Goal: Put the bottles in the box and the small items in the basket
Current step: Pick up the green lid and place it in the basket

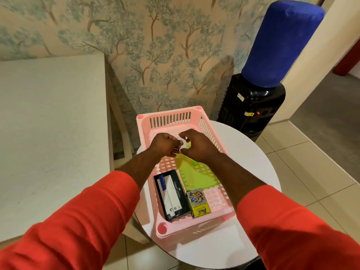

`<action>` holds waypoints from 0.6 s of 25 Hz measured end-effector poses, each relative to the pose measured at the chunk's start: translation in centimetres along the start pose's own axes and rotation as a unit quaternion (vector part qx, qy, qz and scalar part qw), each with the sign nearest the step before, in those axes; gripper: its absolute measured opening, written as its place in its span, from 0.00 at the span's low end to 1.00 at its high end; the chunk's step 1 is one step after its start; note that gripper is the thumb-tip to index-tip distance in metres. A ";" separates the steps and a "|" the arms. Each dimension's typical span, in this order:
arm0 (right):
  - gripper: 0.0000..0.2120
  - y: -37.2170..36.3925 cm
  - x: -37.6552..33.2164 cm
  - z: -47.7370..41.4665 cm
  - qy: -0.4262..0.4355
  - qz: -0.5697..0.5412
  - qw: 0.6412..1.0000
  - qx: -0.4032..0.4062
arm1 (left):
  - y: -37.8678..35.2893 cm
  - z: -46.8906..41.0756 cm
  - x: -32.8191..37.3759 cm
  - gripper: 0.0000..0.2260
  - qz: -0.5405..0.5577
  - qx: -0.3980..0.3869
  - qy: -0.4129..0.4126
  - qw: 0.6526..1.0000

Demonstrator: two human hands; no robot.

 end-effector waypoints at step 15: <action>0.20 -7.5 -2.1 0.0 0.027 0.112 0.984 -0.133 | 3.8 0.4 2.2 0.17 -0.365 0.049 -0.145 0.918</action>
Point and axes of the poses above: each hand's wrist, its own z-axis away from the middle knuckle, its own y-axis out of the back of the hand, x = y × z, the point moved 9 cm from there along -z, towards the middle knuckle, and after that the axes turned 7 degrees about -y, right-handed, at the moved point
